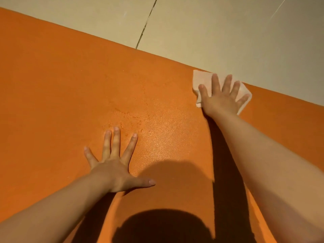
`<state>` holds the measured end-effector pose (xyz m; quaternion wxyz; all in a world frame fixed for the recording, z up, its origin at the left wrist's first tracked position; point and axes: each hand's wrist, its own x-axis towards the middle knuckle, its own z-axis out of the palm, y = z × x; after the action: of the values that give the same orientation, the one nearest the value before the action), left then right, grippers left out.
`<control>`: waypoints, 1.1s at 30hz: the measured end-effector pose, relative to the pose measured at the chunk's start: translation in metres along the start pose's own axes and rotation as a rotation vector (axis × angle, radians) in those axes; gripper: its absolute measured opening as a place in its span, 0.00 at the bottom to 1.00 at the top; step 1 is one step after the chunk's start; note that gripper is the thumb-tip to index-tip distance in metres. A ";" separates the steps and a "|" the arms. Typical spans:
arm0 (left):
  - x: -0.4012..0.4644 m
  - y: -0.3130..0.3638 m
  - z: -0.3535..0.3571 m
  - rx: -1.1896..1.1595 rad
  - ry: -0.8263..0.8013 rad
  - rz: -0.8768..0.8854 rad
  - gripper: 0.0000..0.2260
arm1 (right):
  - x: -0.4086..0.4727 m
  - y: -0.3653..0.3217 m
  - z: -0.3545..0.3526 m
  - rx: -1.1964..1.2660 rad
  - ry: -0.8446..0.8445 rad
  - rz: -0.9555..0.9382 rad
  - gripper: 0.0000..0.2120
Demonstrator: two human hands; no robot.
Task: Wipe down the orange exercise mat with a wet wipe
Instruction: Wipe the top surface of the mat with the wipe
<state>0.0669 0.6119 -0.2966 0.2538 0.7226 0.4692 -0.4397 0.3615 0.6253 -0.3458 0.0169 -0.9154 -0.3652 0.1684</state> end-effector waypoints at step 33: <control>-0.004 0.000 0.004 0.040 0.050 -0.040 0.57 | -0.115 -0.076 0.049 -0.084 -0.066 -0.366 0.30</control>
<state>0.0646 0.6070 -0.2954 0.2188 0.7289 0.4808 -0.4355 0.2179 0.5991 -0.3467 -0.0031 -0.8276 -0.5326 0.1771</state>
